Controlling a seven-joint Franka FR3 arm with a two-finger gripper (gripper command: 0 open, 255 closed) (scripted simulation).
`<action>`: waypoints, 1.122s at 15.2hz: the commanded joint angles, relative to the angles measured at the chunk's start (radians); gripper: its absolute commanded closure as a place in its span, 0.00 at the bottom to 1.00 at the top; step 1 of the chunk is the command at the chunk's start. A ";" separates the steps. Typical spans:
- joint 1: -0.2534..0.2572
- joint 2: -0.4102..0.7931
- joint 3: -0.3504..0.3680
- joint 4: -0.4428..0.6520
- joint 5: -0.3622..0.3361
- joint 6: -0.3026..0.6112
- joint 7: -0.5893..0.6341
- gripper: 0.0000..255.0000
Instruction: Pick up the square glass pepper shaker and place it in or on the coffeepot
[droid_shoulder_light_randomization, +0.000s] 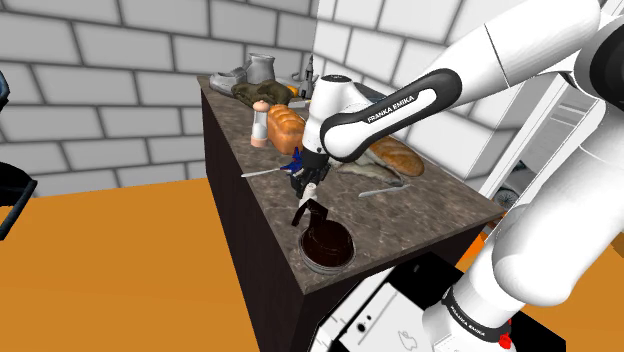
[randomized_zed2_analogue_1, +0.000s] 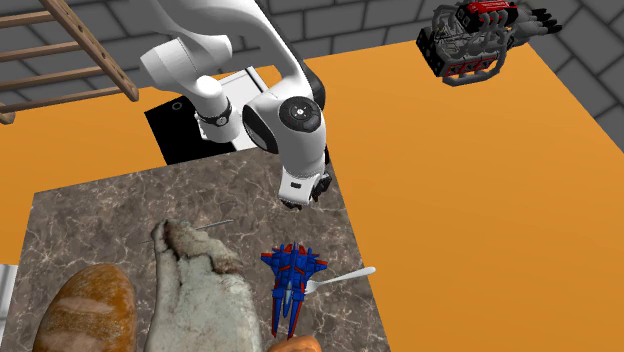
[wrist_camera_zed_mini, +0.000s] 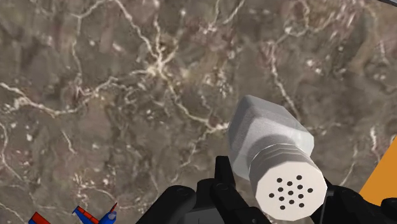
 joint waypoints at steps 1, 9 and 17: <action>0.000 0.000 0.000 0.000 0.000 0.000 0.000 1.00; 0.001 -0.036 -0.001 0.020 0.012 -0.056 -0.011 1.00; 0.004 -0.097 -0.004 0.072 0.029 -0.168 -0.028 1.00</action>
